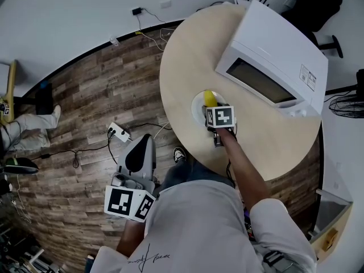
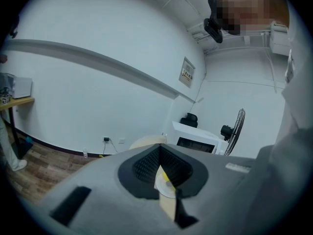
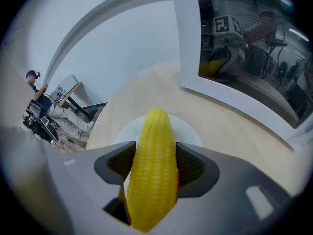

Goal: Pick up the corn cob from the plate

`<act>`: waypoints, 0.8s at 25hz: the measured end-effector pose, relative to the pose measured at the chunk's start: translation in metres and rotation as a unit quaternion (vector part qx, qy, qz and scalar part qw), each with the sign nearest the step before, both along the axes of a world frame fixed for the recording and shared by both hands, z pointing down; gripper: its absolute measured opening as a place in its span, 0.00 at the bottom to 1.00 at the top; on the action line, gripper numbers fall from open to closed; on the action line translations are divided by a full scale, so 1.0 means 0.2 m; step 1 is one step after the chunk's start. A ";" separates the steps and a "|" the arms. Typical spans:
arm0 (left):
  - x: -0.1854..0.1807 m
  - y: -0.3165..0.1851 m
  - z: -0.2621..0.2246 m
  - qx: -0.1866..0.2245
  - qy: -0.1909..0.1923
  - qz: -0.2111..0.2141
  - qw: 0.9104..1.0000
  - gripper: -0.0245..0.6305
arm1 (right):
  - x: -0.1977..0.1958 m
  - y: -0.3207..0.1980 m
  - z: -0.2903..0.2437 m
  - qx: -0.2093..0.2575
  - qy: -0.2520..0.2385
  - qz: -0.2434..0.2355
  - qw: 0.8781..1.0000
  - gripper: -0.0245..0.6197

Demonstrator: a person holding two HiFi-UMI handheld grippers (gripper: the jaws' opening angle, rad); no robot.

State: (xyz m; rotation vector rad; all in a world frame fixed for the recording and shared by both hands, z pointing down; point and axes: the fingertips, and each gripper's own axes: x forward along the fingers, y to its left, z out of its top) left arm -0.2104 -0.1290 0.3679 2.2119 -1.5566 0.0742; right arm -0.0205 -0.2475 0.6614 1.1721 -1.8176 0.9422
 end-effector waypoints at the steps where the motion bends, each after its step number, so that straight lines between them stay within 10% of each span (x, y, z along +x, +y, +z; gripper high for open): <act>1: 0.00 0.00 0.00 0.001 0.001 0.001 1.000 0.02 | 0.00 0.00 -0.01 0.001 0.000 0.000 1.000 0.45; 20: -0.02 0.03 -0.05 0.016 0.001 0.005 1.000 0.02 | 0.03 0.01 -0.13 0.027 -0.010 0.013 0.999 0.45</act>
